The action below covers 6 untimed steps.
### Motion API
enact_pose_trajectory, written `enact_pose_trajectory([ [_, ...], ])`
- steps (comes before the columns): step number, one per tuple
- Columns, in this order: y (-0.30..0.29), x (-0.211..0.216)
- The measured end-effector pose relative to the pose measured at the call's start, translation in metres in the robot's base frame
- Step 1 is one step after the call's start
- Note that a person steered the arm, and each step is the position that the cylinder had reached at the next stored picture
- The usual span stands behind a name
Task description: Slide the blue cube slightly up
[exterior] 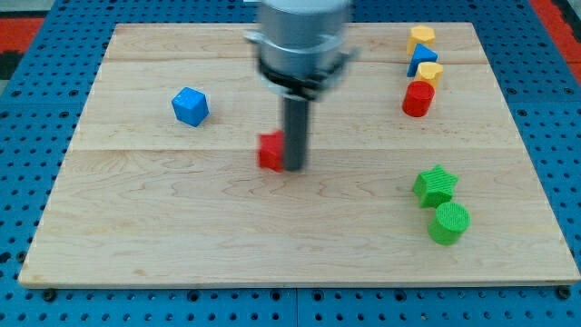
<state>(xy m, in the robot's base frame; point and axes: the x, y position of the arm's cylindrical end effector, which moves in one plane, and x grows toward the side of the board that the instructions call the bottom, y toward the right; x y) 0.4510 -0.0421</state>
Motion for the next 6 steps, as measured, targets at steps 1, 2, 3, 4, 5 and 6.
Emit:
enact_pose_trajectory([
  [1, -0.050, -0.020],
  [2, 0.005, -0.047],
  [3, -0.089, -0.077],
  [4, -0.152, -0.066],
  [5, -0.133, -0.092],
  [6, -0.136, -0.089],
])
